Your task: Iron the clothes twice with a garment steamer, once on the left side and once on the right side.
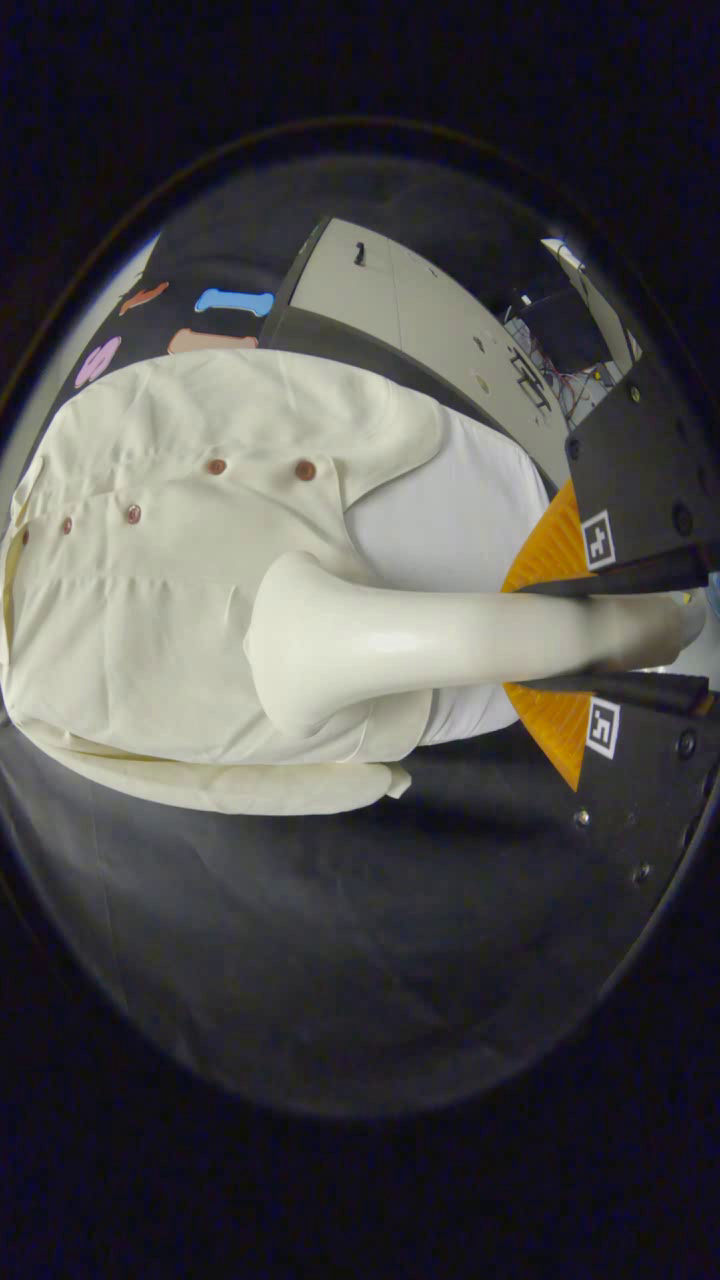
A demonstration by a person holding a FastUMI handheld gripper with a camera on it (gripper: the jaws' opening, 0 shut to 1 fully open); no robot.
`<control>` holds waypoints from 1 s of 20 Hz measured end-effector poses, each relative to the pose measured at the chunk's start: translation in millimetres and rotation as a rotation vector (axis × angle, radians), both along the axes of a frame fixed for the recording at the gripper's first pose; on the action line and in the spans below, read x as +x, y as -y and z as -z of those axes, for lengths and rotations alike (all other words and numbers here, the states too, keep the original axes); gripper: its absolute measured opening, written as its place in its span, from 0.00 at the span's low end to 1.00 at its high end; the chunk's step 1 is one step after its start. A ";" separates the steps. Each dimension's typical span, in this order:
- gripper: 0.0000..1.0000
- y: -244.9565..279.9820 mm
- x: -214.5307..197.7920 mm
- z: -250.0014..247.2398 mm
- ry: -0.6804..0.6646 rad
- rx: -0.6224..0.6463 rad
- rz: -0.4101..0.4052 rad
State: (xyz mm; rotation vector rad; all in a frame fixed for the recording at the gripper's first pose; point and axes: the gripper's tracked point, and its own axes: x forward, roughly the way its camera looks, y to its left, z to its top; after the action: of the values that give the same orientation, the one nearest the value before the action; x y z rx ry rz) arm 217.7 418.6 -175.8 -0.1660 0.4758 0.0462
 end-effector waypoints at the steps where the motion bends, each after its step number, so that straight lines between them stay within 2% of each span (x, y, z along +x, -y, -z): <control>1: 0.32 2.7 -8.2 -6.3 0.004 0.000 -0.006; 8: 0.32 32.1 -66.5 -84.4 0.042 0.016 -0.028; 11: 0.32 47.4 -70.2 -128.8 0.103 0.002 -0.023; 15: 0.32 57.5 -67.8 -162.3 0.139 0.032 -0.041; 20: 0.32 77.4 -35.5 -202.3 0.182 0.052 -0.033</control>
State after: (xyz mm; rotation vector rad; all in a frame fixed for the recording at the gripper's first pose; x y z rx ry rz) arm 182.2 341.2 26.5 -0.1252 0.2900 0.0747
